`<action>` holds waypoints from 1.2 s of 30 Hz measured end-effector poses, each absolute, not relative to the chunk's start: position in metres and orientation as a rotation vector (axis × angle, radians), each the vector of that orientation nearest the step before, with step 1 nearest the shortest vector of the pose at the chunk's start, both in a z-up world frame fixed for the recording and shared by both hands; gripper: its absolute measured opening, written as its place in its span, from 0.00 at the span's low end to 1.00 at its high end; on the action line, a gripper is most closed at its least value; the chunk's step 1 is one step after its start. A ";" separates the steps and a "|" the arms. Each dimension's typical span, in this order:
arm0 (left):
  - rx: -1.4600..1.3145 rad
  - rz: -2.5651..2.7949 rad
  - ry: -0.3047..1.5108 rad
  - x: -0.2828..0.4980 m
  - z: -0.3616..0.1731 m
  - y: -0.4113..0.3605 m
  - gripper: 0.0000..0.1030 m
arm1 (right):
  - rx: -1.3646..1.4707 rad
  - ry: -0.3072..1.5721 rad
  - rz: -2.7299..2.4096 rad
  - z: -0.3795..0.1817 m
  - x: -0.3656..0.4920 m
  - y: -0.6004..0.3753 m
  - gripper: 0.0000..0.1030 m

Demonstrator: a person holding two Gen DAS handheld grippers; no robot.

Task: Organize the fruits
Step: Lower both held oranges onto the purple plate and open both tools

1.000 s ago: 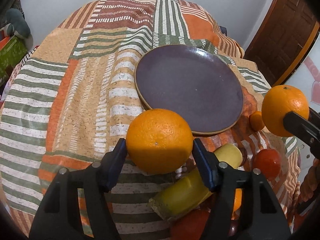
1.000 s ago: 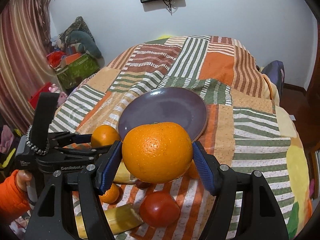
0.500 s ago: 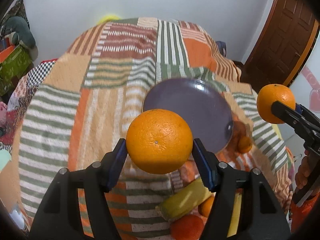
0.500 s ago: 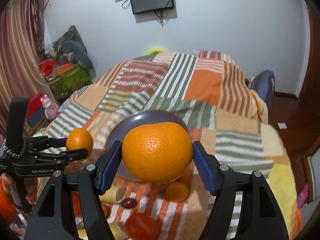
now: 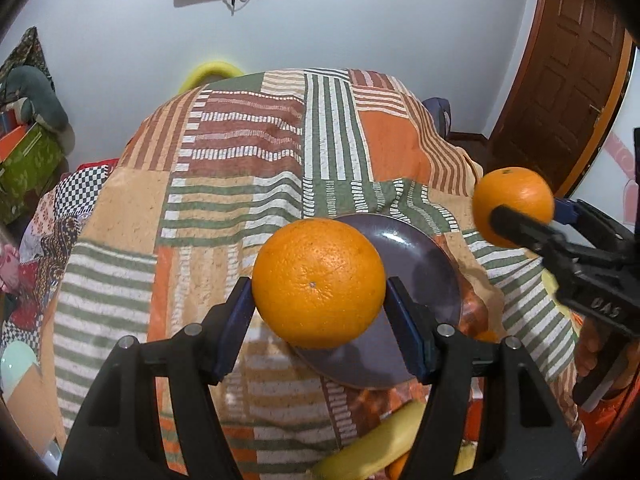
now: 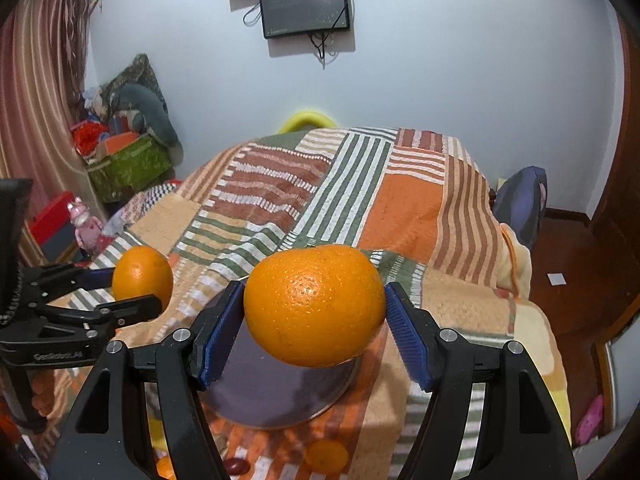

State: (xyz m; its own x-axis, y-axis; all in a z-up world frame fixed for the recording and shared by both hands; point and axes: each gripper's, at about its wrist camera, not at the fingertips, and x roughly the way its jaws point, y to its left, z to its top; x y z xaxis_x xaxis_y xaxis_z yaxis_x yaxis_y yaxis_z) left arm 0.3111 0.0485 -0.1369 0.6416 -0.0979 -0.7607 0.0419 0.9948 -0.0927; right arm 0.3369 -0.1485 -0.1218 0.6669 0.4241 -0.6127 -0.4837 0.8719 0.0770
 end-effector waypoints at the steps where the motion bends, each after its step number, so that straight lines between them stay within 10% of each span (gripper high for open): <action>1: -0.058 -0.081 0.876 0.315 -0.139 0.047 0.63 | -0.110 0.677 0.522 -0.127 0.342 -0.145 0.65; 27: -0.030 -0.117 1.045 0.384 -0.225 0.045 0.64 | -0.289 0.935 0.593 -0.199 0.402 -0.104 0.66; 36: -0.025 -0.075 0.937 0.356 -0.187 0.045 0.77 | -0.280 0.874 0.566 -0.180 0.388 -0.115 0.85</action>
State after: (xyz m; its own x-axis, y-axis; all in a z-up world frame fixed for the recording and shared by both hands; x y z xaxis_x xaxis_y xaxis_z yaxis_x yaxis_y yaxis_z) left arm 0.3564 0.0450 -0.1873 0.5902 -0.0753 -0.8038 0.0534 0.9971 -0.0542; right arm 0.3883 -0.1152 -0.1801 0.5084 0.3517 -0.7860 -0.5734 0.8193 -0.0043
